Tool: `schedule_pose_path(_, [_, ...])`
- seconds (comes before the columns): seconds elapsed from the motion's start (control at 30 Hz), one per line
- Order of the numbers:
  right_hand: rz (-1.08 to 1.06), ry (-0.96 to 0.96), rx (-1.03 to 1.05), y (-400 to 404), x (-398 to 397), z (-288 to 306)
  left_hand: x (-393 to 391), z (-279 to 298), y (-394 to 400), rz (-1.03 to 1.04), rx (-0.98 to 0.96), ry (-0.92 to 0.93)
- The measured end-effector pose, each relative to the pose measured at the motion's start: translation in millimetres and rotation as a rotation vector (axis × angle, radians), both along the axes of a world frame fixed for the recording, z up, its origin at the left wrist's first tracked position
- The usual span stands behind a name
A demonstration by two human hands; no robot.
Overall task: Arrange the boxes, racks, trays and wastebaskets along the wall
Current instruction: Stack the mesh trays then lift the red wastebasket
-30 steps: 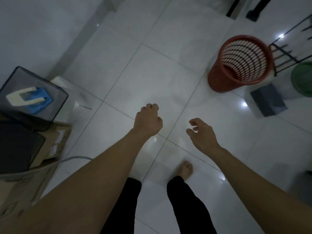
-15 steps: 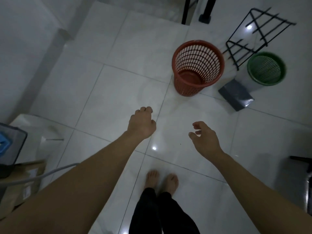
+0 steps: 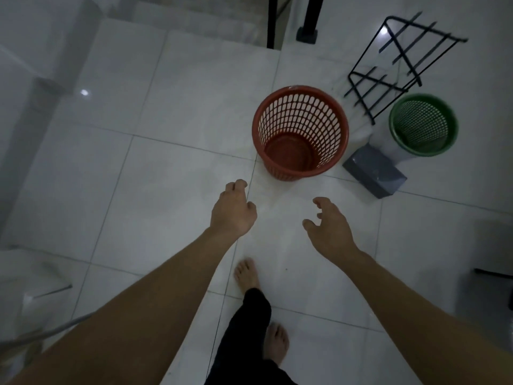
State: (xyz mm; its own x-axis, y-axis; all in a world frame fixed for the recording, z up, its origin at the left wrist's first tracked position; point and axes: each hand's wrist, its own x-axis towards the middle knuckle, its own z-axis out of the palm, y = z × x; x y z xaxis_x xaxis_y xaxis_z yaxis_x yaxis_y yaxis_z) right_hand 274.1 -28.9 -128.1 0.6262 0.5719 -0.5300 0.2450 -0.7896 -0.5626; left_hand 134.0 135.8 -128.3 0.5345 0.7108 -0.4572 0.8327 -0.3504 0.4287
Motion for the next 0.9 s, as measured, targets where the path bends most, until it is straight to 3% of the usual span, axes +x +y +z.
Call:
schedule_pose_path(0.23, [-0.104, -0.042, -0.064, 56, 66, -44, 69, -44, 57, 0.107, -0.045, -0.074])
schedule_pose_path(0.43, [-0.076, -0.124, 0.053, 94, 121, -90, 124, -84, 84, 0.16, -0.077, -0.153])
schedule_pose_path(0.57, [-0.078, -0.2, -0.026, 128, 169, -113, 160, -111, 108, 0.202, -0.084, -0.207])
schedule_pose_path(0.77, [-0.005, -0.266, -0.099, 166, 225, -142, 204, -135, 135, 0.44, -0.18, -0.088])
schedule_pose_path(0.9, [-0.025, -0.173, -0.196, 180, 254, -151, 211, -146, 140, 0.441, -0.237, -0.057])
